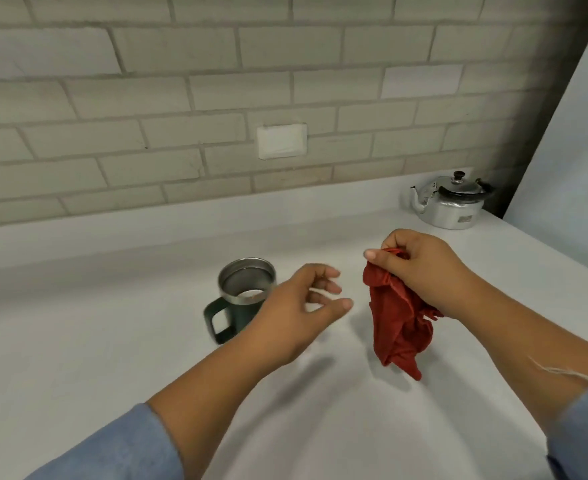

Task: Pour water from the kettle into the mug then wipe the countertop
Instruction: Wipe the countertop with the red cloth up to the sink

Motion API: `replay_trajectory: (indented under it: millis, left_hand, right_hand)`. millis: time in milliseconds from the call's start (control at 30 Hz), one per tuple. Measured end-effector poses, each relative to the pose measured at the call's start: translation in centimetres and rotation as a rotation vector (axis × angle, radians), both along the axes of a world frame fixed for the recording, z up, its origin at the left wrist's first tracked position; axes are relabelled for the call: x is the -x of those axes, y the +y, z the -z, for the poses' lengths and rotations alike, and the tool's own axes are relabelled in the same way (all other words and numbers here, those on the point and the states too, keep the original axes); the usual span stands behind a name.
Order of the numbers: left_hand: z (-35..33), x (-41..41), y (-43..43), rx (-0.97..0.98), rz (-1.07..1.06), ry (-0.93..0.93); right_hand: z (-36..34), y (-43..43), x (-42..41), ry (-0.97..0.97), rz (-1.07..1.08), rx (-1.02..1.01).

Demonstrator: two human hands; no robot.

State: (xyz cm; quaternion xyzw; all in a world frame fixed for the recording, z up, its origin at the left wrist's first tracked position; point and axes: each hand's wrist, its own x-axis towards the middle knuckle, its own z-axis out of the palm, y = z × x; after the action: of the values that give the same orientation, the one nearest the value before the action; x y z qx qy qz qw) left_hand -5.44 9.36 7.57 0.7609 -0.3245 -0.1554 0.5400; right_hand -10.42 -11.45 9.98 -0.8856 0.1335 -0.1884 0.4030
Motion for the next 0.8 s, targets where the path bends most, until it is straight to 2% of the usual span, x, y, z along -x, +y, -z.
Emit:
replay_trajectory:
  millis: [167,300,433,533,600,700,800]
  left_hand:
    - [0.4,2.6,-10.0,-0.054,0.12,0.033]
    - [0.8,3.3,-14.8,-0.102,0.053,-0.107]
    - [0.9,3.8,-17.9,0.016,0.059,-0.047]
    - [0.8,4.4,-20.2,0.123,0.07,0.11]
    - [0.9,4.8,-21.6,0.121,0.092,0.176]
    - [1.4,5.2,-23.3,0.055,0.135,0.263]
    - [1.6,5.5,-24.7,0.002,0.208,0.351]
  right_hand:
    - [0.0,-3.8,1.8,0.056,-0.026,0.09]
    - [0.1,-8.1,4.0,0.086,-0.124,-0.014]
    - [1.3,-13.7,7.2,0.195,-0.175,-0.408]
    - [3.4,-16.9,9.7,0.327,-0.261,-0.539]
    - [4.7,-18.0,10.7,0.237,-0.259,-0.674]
    - [5.3,-19.2,11.5,0.012,-0.148,-0.883]
    - [5.2,-20.7,12.0,-0.07,-0.036,-0.8]
